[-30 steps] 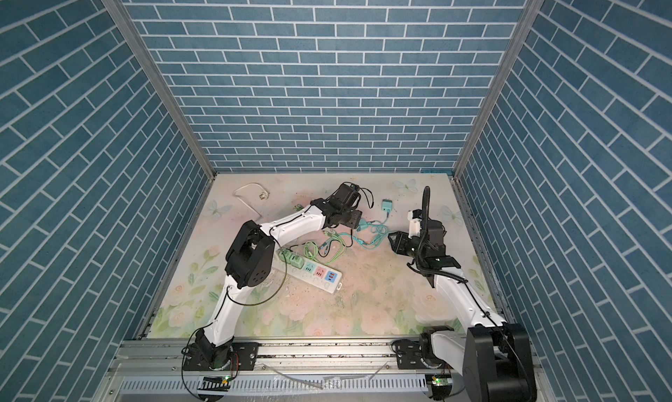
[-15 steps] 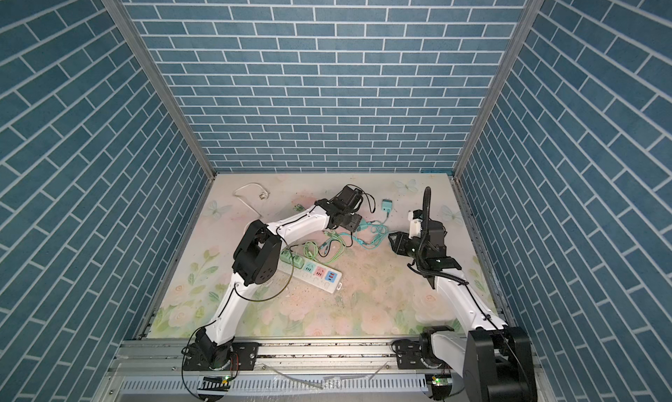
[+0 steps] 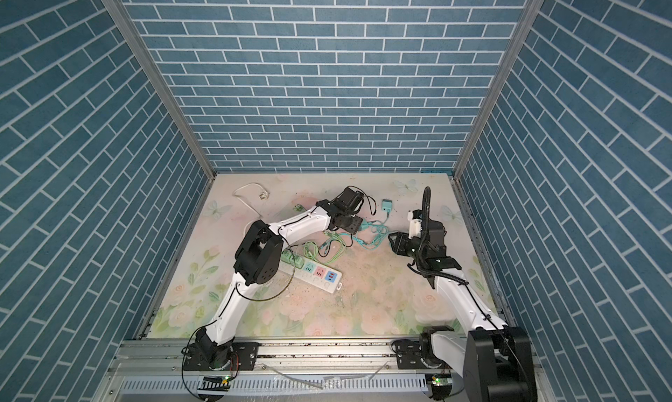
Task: Insert the plug
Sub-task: 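Close the left gripper on the teal charger body, prongs facing away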
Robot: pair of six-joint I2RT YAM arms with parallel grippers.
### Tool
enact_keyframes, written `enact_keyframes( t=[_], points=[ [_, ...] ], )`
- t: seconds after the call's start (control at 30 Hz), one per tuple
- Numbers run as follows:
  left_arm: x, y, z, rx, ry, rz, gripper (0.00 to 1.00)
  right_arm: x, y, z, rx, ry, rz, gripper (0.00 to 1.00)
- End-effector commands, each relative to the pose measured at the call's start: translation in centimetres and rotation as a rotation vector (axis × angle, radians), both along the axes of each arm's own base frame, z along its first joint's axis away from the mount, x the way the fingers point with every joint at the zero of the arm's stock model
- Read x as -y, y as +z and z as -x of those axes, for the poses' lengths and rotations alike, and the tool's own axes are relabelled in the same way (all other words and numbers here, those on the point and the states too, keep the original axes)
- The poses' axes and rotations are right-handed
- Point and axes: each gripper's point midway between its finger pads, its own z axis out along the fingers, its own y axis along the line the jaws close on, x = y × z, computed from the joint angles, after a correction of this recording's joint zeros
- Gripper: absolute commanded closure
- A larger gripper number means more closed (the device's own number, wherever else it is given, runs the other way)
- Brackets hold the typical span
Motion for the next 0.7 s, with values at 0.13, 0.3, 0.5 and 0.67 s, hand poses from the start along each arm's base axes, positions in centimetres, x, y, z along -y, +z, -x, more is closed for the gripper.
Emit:
enact_keyframes(
  t=[0.13, 0.3, 0.5, 0.67],
  points=[
    [1.3, -0.6, 1.4, -0.031, -0.057, 0.002, 0.35, 0.0, -0.5, 0.5, 0.000, 0.021, 0.014, 0.57],
    [2.1, -1.1, 1.8, -0.043, -0.080, 0.006, 0.35, 0.0, -0.6, 0.5, 0.000, 0.020, 0.016, 0.57],
    [2.6, -2.3, 1.5, -0.057, -0.087, -0.015, 0.36, 0.1, -0.5, 0.6, 0.002, 0.020, 0.018, 0.57],
    [3.0, -2.8, 1.0, -0.051, -0.097, -0.025, 0.37, 0.2, -0.4, 0.6, 0.004, 0.021, 0.021, 0.57]
  ],
)
